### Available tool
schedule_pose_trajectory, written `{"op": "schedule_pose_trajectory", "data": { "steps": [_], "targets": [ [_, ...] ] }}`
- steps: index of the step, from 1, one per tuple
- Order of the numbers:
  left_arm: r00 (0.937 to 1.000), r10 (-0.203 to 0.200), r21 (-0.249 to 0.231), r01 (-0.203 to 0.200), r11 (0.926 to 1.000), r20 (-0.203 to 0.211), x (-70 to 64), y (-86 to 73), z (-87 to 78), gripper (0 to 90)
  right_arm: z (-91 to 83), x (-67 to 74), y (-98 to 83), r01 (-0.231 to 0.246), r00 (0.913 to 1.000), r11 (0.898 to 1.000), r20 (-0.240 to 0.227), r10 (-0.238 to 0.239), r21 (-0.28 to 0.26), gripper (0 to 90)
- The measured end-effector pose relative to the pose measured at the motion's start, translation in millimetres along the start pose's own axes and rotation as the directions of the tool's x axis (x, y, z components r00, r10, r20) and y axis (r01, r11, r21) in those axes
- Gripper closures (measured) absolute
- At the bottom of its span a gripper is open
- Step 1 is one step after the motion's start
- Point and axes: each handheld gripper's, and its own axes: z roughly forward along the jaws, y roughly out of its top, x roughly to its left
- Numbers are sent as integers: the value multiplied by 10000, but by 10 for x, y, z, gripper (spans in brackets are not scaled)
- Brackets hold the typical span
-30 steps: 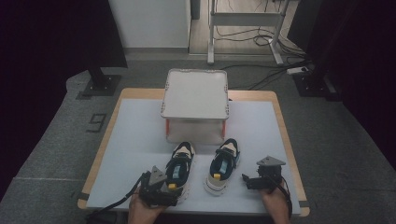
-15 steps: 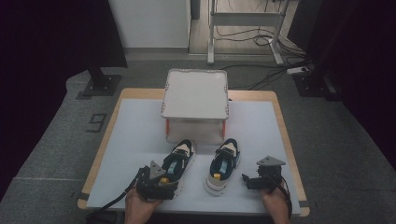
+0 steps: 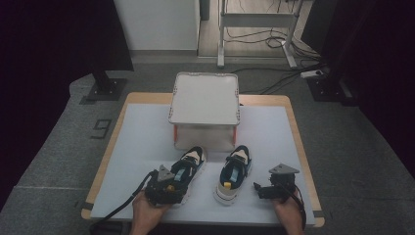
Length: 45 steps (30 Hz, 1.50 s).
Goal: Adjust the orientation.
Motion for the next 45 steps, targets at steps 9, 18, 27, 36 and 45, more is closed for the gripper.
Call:
{"op": "schedule_pose_trajectory", "data": {
  "steps": [9, 18, 27, 36, 45],
  "targets": [
    [10000, 78, -49, -78, 10000, -2, 62, 16, -113, 244, -1, -1, 0, 9, 10000, 10000, -9, -9, 11, 0],
    [9996, -232, -536, 224, 9983, -144, 176, 126, -252, 246, -1, -1, 0, 7, 10000, 10000, -11, -7, 12, 0],
    [9966, -717, -902, 677, 9936, -411, 260, 382, -195, 244, -1, -1, 0, 7, 10000, 10000, -10, -7, 10, 0],
    [9884, -1212, -1014, 1117, 9886, -921, 347, 690, 83, 243, -1, -2, 0, 6, 10000, 10000, -11, -6, 11, 0],
    [9771, -1622, -1119, 1473, 9827, -1378, 381, 930, 354, 242, -1, -2, 0, 8, 10000, 10000, -15, -8, 10, 0]
  ]
}}
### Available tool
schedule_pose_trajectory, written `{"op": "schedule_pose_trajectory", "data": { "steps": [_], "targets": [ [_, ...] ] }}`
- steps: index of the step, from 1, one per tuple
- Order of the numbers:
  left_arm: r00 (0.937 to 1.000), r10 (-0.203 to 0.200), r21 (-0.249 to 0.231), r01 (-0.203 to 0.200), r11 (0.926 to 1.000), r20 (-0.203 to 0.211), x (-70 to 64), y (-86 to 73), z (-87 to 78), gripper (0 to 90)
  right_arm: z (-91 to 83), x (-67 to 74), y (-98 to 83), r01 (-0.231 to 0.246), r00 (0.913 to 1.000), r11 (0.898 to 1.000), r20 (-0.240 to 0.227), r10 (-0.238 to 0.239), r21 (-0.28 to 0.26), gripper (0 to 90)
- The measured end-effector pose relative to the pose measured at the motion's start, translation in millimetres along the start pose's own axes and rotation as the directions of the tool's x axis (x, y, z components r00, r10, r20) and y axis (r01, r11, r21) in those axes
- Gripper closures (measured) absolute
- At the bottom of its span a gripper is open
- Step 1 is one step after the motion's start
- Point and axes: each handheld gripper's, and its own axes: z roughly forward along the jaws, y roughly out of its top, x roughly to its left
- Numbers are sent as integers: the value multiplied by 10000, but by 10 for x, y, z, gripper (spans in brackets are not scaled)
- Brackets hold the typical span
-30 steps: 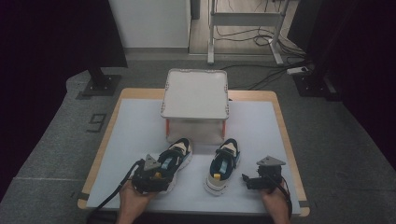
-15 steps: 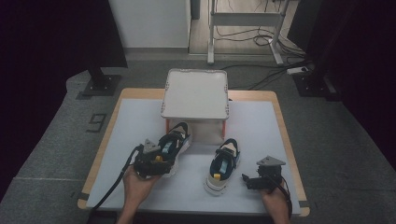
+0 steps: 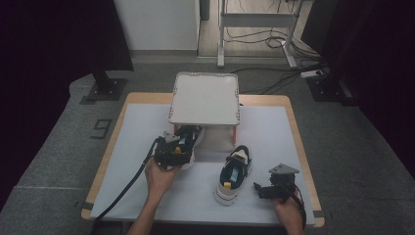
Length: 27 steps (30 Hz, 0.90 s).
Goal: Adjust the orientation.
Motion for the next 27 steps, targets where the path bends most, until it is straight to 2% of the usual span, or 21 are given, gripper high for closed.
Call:
{"op": "schedule_pose_trajectory", "data": {
  "steps": [8, 12, 19, 23, 27],
  "targets": [
    [9983, -225, -131, 218, 9997, -547, 10, 87, 205, 239, 0, 1, 0, -11, 10000, 10000, 3, 11, -5, 0],
    [9968, -443, -224, 429, 9988, -658, 30, 102, 281, 237, 0, 0, 0, -1, 10000, 10000, -2, 1, -2, 0],
    [9945, -583, -189, 568, 9982, -873, -7, 68, 421, 236, 0, 0, 0, -1, 10000, 10000, -2, 1, -2, 0],
    [9941, -667, -195, 653, 9977, -859, -9, 55, 468, 232, 0, 0, 0, 1, 10000, 10000, -2, -1, -3, 0],
    [9949, -843, -98, 839, 9964, -551, 20, 68, 482, 224, 0, 0, -1, 0, 10000, 10000, -6, 0, -3, 0]
  ]
}}
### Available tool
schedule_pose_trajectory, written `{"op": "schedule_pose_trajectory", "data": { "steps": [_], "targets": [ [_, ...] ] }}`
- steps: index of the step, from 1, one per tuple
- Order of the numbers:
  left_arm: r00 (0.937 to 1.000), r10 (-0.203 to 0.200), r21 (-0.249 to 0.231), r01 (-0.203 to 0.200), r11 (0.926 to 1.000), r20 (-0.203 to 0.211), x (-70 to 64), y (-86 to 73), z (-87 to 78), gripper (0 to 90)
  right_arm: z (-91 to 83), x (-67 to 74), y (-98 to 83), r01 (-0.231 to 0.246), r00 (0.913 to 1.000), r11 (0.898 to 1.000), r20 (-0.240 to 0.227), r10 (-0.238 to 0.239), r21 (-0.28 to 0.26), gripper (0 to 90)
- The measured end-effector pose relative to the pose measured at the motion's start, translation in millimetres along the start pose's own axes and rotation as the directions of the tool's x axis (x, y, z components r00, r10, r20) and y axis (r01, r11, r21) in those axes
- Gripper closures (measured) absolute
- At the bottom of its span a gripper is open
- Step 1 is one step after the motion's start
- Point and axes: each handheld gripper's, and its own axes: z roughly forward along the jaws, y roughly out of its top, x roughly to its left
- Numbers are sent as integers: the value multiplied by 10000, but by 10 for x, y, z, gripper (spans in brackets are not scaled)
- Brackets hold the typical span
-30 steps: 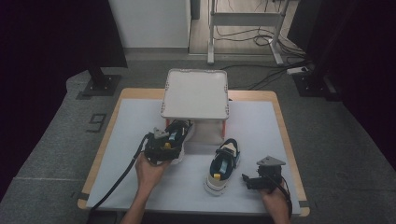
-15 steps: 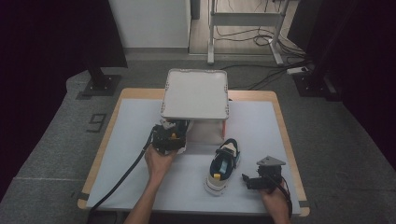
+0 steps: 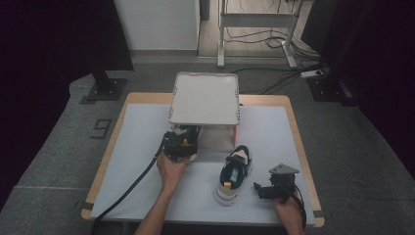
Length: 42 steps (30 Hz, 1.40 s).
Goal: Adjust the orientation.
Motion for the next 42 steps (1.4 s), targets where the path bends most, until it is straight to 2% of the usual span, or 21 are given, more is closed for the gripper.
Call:
{"op": "schedule_pose_trajectory", "data": {
  "steps": [3, 4, 5, 7, 8, 10, 11, 12, 13, 14, 15, 16, 17, 18, 20, 24, 26, 30, 34, 38, 42],
  "targets": [
    [9999, -84, 83, 83, 9999, 123, 15, 9, 3, 203, 0, 0, 0, 1, 10000, 10000, -2, -1, -1, 0],
    [9997, -177, 132, 175, 9998, 195, 25, 15, 2, 165, 0, 1, 0, -6, 10000, 10000, -1, 6, 3, 0],
    [9996, -218, -47, 219, 9997, 178, 30, 28, -33, 102, 0, 0, 0, 2, 10000, 10000, 1, -2, 0, 0],
    [9983, -187, -155, 196, 9997, 547, 30, 43, -88, 57, 0, 1, 0, -5, 10000, 10000, 0, 5, 3, 0],
    [9978, -104, -155, 115, 9998, 661, 30, 47, -119, 57, 0, 1, 0, -7, 10000, 10000, 1, 7, 4, 0],
    [9980, 210, -133, -202, 9997, 598, 24, 40, -185, 64, 0, 1, 0, -8, 10000, 10000, 2, 8, 3, 0],
    [9980, 210, -133, -202, 9997, 598, 24, 40, -185, 76, 0, 1, 0, -6, 10000, 10000, 3, 6, 2, 0],
    [9972, 550, -54, -548, 9985, 515, 18, 16, -249, 96, 0, 1, 0, -1, 10000, 10000, 3, 1, -1, 0],
    [9972, 550, -54, -548, 9985, 515, 18, 16, -249, 124, 0, 1, 0, -1, 10000, 10000, 3, 1, -1, 0],
    [9947, 821, -55, -819, 9966, 612, 27, -21, -320, 160, 0, 2, 0, -15, 10000, 10000, 7, 15, -2, 0],
    [9947, 821, -55, -819, 9966, 612, 27, -21, -320, 178, 0, 2, 0, -15, 10000, 10000, 7, 15, -2, 0],
    [9931, 1026, -67, -1024, 9947, 573, 36, -67, -391, 199, 0, 2, 0, -11, 10000, 10000, 10, 11, -1, 0],
    [9931, 1026, -67, -1024, 9947, 573, 36, -67, -391, 223, 0, 2, 0, -12, 10000, 10000, 12, 12, -3, 0],
    [9912, 1178, -166, -1170, 9930, 595, 52, -122, -462, 254, -1, 2, 0, -3, 10000, 10000, 5, 3, 2, 0],
    [9907, 1199, -229, -1187, 9927, 644, 63, -151, -497, 313, -1, 2, 0, -6, 10000, 10000, 5, 6, 1, 0],
    [9831, 1309, -400, -1267, 9911, 1284, 84, -276, -618, 470, -1, 2, 0, -3, 10000, 10000, 6, 3, 1, 0],
    [9787, 1396, -298, -1366, 9902, 1508, 78, -299, -602, 547, -1, 2, 0, -2, 10000, 10000, 7, 2, 1, 0],
    [9773, 1375, -59, -1384, 9904, 1613, 74, -304, -486, 639, -1, 2, -1, 1, 10000, 10000, 9, -1, -1, 0],
    [9768, 1242, -212, -1224, 9923, 1746, 80, -279, -405, 700, 0, 1, 0, -1, 10000, 10000, 8, 1, -1, 0],
    [9830, 1274, -424, -1228, 9915, 1321, 88, -253, -300, 712, -1, 2, 0, 3, 10000, 10000, 10, -3, -2, 0],
    [9865, 1059, -502, -1003, 9937, 1251, 125, -211, -208, 711, 0, 0, 0, 3, 10000, 10000, 4, -3, -5, 0]
  ]
}}
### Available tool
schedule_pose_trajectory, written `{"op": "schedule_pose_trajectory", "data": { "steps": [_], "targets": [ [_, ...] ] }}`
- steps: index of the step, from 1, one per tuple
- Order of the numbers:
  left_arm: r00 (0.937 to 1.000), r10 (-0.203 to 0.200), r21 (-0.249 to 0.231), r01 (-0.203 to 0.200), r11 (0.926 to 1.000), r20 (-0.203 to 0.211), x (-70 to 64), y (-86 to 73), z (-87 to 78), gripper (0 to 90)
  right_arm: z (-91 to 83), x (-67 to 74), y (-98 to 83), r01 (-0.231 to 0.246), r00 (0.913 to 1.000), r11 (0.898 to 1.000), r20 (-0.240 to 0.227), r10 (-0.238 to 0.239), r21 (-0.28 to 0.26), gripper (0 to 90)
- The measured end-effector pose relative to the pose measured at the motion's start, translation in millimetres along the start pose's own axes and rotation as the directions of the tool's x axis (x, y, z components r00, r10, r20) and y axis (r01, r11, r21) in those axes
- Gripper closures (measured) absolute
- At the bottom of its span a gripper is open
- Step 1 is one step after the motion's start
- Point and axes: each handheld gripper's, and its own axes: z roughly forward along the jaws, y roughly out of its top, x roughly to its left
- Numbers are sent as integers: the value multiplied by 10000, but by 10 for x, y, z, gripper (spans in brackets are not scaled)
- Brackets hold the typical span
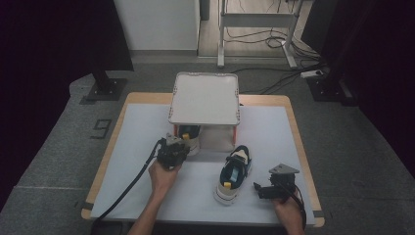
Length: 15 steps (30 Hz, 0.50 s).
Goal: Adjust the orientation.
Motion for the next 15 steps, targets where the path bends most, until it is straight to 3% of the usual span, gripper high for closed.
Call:
{"op": "schedule_pose_trajectory", "data": {
  "steps": [15],
  "targets": [
    [9993, 186, -48, -188, 9998, -331, 3, 109, 272, 700, 0, 0, 0, -7, 10000, 10000, -6, 7, 4, 0]
  ]
}}
